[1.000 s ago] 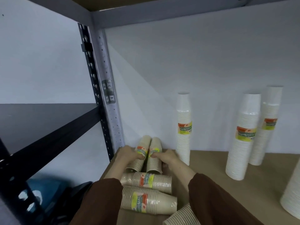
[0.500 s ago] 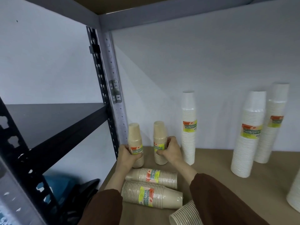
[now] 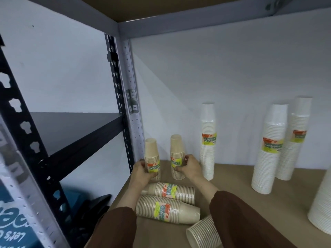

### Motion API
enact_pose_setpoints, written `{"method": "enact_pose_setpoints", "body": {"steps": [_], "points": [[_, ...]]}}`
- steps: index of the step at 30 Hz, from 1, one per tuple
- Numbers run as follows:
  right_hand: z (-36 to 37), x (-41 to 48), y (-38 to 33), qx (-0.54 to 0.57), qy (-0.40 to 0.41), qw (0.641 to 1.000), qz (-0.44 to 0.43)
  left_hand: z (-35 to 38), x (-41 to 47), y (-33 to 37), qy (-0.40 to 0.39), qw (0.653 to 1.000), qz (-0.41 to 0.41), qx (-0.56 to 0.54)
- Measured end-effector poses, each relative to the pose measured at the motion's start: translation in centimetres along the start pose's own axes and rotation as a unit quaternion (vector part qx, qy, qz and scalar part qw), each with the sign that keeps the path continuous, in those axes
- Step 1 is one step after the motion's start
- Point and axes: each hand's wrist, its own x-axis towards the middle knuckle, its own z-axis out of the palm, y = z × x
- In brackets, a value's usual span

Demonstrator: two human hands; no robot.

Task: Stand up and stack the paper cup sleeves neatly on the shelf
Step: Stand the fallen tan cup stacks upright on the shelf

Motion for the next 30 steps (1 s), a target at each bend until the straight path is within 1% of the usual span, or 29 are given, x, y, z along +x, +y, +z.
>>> {"method": "enact_pose_setpoints", "body": {"steps": [4,6,8,11,13,15,17,19,21,22,25,27,30], "points": [[-1.3,-0.9,0.0,-0.024,-0.026,0.999,-0.003,-1.1,-1.3,0.2,0.034,0.998,0.018,0.055],[-2.4,-1.7,0.0,-0.027,-0.040,0.999,-0.019,-1.6,-2.1,0.4,0.038,0.996,0.041,0.070],[-3.7,-2.6,0.0,-0.042,-0.061,0.996,-0.047,-2.2,-3.2,0.6,0.020,0.994,0.080,0.076],[-6.1,-4.2,-0.1,-0.099,-0.124,0.984,-0.083,-3.0,-4.9,1.2,-0.056,0.983,0.149,0.086],[-7.8,-5.4,-0.2,-0.146,-0.205,0.963,-0.092,-3.5,-5.8,1.8,-0.130,0.968,0.179,0.116],[-9.3,-6.6,-0.3,-0.207,-0.277,0.934,-0.094,-3.7,-6.3,2.2,-0.202,0.941,0.191,0.192],[-10.2,-7.8,-0.2,-0.277,-0.318,0.901,-0.097,-3.5,-6.9,2.5,-0.252,0.910,0.183,0.275],[-10.4,-9.1,-0.2,-0.327,-0.342,0.875,-0.098,-3.1,-7.5,2.6,-0.278,0.874,0.187,0.352],[-10.4,-10.2,-0.3,-0.366,-0.354,0.855,-0.102,-2.6,-8.2,2.4,-0.278,0.842,0.203,0.415],[-10.4,-10.7,-0.3,-0.382,-0.357,0.846,-0.106,-2.4,-8.5,2.3,-0.271,0.834,0.208,0.434],[-10.5,-12.0,-0.4,-0.427,-0.365,0.818,-0.121,-2.2,-9.2,2.2,-0.250,0.824,0.215,0.460],[-10.5,-12.8,-0.4,-0.455,-0.363,0.800,-0.145,-2.1,-9.5,2.2,-0.241,0.824,0.220,0.464],[-10.7,-13.5,-0.4,-0.480,-0.348,0.784,-0.183,-2.1,-10.0,2.3,-0.226,0.824,0.226,0.468]]}}
